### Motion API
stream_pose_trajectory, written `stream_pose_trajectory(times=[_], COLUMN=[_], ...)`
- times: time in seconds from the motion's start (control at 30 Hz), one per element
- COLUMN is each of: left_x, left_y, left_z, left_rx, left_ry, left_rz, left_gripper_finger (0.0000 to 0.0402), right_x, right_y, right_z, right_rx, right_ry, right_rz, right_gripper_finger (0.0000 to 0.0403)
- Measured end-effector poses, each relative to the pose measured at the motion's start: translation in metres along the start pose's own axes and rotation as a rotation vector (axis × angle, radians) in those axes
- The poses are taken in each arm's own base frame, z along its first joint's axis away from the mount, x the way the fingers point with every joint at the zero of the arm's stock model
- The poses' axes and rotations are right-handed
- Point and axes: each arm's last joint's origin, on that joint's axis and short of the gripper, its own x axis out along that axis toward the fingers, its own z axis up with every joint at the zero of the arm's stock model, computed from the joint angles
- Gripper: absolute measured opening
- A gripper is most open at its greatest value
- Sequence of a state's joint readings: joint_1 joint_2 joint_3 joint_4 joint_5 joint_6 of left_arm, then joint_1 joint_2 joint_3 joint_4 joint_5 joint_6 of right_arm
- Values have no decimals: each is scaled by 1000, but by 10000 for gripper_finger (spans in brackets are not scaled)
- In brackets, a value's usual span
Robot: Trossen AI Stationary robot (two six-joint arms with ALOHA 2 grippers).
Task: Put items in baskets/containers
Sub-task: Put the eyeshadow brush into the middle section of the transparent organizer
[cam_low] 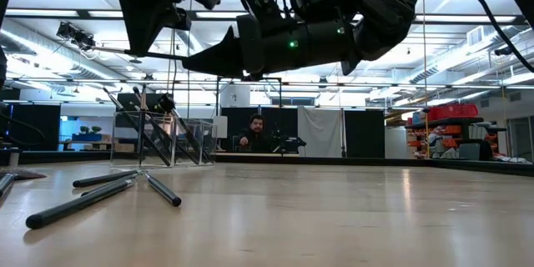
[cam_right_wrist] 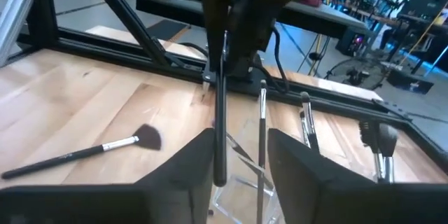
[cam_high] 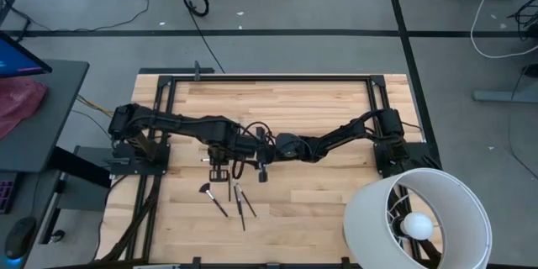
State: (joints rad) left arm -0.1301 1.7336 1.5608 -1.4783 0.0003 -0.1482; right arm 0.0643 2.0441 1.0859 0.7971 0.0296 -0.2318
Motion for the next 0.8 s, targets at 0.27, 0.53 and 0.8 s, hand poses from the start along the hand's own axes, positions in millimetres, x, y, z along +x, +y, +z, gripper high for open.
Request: stream_pose_trajectory(times=[0.27, 0.53, 0.8], left_x=[0, 0, 0], left_y=[-1, -1, -1], left_z=[0, 1, 1], left_rx=[6, 8, 7], left_ry=[-7, -13, -13], left_rz=[2, 3, 3], left_gripper_finger=[16, 16, 16], right_x=[0, 0, 0], right_y=[0, 0, 0], right_z=[0, 1, 3], right_rx=[7, 6, 6], right_ry=[-8, -26, -46], right_rz=[28, 59, 62], right_gripper_finger=[90, 80, 80])
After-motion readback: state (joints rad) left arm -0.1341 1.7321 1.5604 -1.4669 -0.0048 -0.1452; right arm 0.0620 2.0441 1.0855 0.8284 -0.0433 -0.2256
